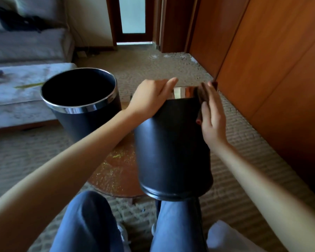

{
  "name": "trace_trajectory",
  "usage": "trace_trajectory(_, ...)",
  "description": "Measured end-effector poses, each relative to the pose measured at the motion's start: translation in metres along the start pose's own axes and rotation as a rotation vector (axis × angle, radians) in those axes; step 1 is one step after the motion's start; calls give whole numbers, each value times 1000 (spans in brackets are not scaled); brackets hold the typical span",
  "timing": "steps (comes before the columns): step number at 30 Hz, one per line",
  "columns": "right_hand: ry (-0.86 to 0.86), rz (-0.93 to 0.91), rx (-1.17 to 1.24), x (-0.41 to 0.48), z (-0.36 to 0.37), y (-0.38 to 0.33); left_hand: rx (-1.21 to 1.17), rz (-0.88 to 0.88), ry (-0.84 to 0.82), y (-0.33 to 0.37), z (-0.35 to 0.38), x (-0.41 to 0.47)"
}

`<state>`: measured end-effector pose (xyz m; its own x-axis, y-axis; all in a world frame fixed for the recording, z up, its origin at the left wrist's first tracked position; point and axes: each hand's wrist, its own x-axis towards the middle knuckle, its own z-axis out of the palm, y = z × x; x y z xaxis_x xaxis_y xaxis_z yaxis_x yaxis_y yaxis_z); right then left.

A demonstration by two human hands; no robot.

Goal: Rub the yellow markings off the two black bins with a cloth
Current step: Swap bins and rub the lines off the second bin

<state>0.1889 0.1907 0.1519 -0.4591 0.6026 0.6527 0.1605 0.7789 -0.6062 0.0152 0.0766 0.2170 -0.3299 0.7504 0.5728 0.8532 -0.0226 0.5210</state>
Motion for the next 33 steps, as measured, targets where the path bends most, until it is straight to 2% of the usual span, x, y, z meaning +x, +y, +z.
trace_trajectory(3,68,442,379,-8,6,9,-127,-137,59,-48,-9,-34)
trace_trajectory(5,66,610,532,-7,6,12,-216,-236,101,-63,-9,-50)
trace_trajectory(7,34,676,552,1,4,7,-312,-286,146,-61,-7,-54)
trace_trajectory(10,48,654,537,16,2,-9,-403,-322,163,-46,-1,-49)
trace_trajectory(14,60,360,389,20,5,-24,-370,-287,54,-31,-3,-25)
trace_trajectory(18,-1,-52,4,6,11,-19,-333,-285,-164,-29,-9,13)
trace_trajectory(20,-132,-347,-213,-10,12,-20,-350,-301,-195,-30,-3,28)
trace_trajectory(22,-361,-621,-405,-45,13,-20,-345,-307,-197,-28,6,40)
trace_trajectory(25,-656,-821,-418,-115,5,-11,-343,-294,-235,-22,16,47)
trace_trajectory(27,-735,-922,-438,-135,0,-8,-323,-254,-267,-18,18,48)
trace_trajectory(30,-724,-1060,-571,-101,-3,-8,-263,-199,-304,-9,18,45)
trace_trajectory(31,-647,-1054,-624,-77,-4,-9,-245,-188,-311,-5,18,44)
trace_trajectory(33,-409,-929,-665,-20,-11,-13,-244,-216,-301,-3,16,41)
